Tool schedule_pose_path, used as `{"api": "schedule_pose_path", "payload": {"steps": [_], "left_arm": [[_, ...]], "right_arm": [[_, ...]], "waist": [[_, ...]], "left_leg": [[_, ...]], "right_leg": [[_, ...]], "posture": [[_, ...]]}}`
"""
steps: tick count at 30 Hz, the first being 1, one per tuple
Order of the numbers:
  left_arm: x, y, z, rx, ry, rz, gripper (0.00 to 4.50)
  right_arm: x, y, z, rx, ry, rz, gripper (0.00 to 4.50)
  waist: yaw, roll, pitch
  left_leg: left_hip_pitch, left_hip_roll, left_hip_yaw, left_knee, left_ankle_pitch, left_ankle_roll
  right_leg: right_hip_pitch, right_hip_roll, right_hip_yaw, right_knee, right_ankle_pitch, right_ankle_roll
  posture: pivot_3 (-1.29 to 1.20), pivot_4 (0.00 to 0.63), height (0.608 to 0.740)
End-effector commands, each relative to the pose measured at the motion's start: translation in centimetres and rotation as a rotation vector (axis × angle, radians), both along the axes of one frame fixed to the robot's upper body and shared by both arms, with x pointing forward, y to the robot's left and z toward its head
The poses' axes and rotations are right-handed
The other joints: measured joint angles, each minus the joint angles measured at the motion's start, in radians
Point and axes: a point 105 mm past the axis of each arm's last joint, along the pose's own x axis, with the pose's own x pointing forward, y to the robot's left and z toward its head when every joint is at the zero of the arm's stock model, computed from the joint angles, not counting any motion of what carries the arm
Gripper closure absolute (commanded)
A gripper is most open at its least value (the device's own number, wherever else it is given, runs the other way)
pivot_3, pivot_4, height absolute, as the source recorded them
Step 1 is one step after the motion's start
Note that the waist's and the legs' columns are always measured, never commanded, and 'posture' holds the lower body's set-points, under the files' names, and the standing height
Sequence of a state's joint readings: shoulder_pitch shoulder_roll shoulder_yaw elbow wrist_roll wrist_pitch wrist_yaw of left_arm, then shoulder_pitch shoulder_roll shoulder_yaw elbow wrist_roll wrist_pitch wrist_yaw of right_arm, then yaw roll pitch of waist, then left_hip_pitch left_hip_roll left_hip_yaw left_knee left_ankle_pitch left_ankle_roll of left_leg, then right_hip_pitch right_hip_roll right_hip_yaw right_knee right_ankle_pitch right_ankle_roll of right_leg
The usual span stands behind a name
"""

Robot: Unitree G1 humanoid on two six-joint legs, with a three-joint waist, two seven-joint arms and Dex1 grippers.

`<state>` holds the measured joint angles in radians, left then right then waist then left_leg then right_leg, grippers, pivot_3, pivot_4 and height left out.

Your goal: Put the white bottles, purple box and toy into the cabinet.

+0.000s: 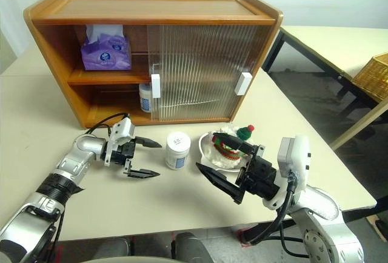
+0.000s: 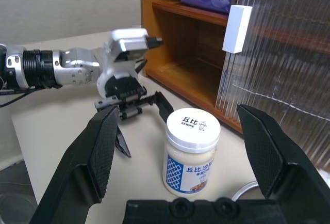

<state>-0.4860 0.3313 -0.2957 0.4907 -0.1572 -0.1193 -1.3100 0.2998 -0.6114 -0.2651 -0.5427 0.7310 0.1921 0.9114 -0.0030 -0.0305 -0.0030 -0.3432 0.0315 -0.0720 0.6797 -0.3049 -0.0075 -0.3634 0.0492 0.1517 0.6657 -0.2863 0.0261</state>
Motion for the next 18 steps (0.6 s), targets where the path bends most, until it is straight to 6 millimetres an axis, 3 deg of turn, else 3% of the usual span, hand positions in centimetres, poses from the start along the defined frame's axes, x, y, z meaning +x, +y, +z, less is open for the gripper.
{"api": "schedule_pose_path", "payload": {"steps": [1,14,18], "left_arm": [[0.7,-0.6,-0.5,0.036,-0.011,0.034,0.02],[0.5,-3.2,-1.4,0.008,0.046,0.041,0.02],[0.0,-3.4,-2.6,0.073,0.056,0.017,0.02]], "right_arm": [[-0.2,-0.2,0.2,-0.012,-0.016,-0.011,0.00],[-0.6,-0.7,-0.2,-0.024,-0.009,-0.015,0.00],[-0.6,-0.7,-0.3,-0.022,-0.007,-0.016,0.00]], "waist": [[-0.001,0.000,0.000],[-0.006,0.002,-0.001],[-0.006,0.002,-0.001]], "left_leg": [[0.000,0.000,0.000,0.000,0.000,0.000],[-0.001,-0.001,0.005,0.001,0.000,0.000],[-0.001,-0.002,0.005,0.001,0.000,0.000]], "right_leg": [[0.000,0.000,0.000,0.000,0.000,0.000],[0.000,0.000,-0.001,-0.001,0.001,0.002],[0.000,0.000,-0.001,-0.001,0.001,0.002]], "posture": [[-0.04,0.000,0.740],[-0.05,0.000,0.740],[-0.05,0.000,0.740]]}}
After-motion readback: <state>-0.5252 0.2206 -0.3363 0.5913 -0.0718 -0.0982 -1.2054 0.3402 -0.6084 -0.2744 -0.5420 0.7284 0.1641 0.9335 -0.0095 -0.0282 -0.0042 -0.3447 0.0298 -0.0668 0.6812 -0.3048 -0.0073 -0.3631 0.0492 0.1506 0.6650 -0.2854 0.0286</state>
